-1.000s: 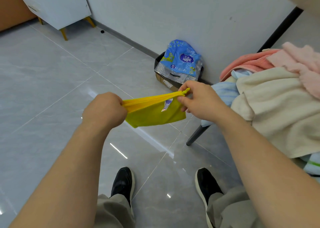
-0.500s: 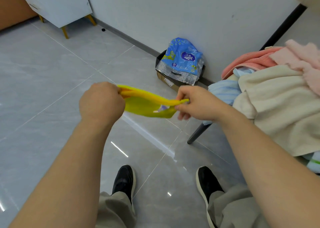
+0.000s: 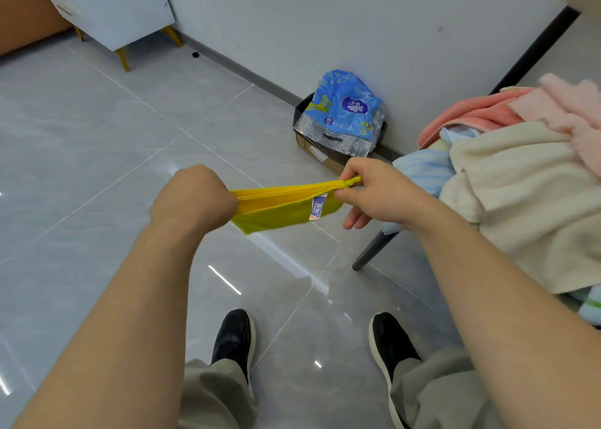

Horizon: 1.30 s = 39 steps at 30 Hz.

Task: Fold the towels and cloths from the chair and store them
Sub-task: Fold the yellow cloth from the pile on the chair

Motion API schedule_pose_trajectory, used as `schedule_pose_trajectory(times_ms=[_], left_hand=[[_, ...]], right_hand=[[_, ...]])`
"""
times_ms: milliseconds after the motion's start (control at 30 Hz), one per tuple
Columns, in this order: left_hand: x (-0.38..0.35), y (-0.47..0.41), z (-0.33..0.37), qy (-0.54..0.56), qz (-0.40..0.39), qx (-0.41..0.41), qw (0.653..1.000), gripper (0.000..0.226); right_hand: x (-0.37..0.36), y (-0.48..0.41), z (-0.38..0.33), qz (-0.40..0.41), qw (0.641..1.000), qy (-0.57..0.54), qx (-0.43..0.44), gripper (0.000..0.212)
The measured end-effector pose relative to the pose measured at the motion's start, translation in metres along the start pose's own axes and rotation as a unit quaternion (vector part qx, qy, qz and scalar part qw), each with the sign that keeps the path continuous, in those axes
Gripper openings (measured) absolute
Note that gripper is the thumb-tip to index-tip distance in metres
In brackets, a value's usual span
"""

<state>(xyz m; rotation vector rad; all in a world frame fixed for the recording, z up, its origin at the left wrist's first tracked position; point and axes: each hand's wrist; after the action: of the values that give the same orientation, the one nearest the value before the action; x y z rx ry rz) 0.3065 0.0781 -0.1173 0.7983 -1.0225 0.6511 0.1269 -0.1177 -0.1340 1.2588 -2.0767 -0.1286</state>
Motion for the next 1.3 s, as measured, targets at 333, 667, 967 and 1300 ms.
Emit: schedule_pose_trajectory(times_ms=[333, 667, 967, 1300], left_hand=[[0.011, 0.008, 0.009, 0.223, -0.028, -0.032, 0.974, 0.021], [0.016, 0.008, 0.024, 0.517, -0.012, -0.008, 0.856, 0.018], [0.008, 0.008, 0.018, 0.506, -0.137, -0.036, 0.851, 0.047], [0.003, 0.007, 0.027, 0.577, -0.159, 0.049, 0.8, 0.027]], right_hand=[[0.007, -0.005, -0.001, 0.141, 0.986, 0.019, 0.089, 0.019], [0.006, 0.004, -0.012, 0.27, 0.948, -0.066, 0.158, 0.028], [0.007, 0.001, -0.009, 0.313, 0.933, -0.025, 0.174, 0.025], [0.012, -0.01, -0.005, 0.287, 0.952, -0.096, 0.047, 0.02]])
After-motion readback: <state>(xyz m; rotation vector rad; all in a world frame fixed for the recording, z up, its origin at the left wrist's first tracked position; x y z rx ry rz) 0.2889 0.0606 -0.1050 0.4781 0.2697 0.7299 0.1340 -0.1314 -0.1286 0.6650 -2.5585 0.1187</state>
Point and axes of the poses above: each hand's wrist, its own y-axis away from the middle knuckle, its own x-axis out of the back of the hand, z = x × y, and after that the axes turned 5 degrees about -x, right-handed
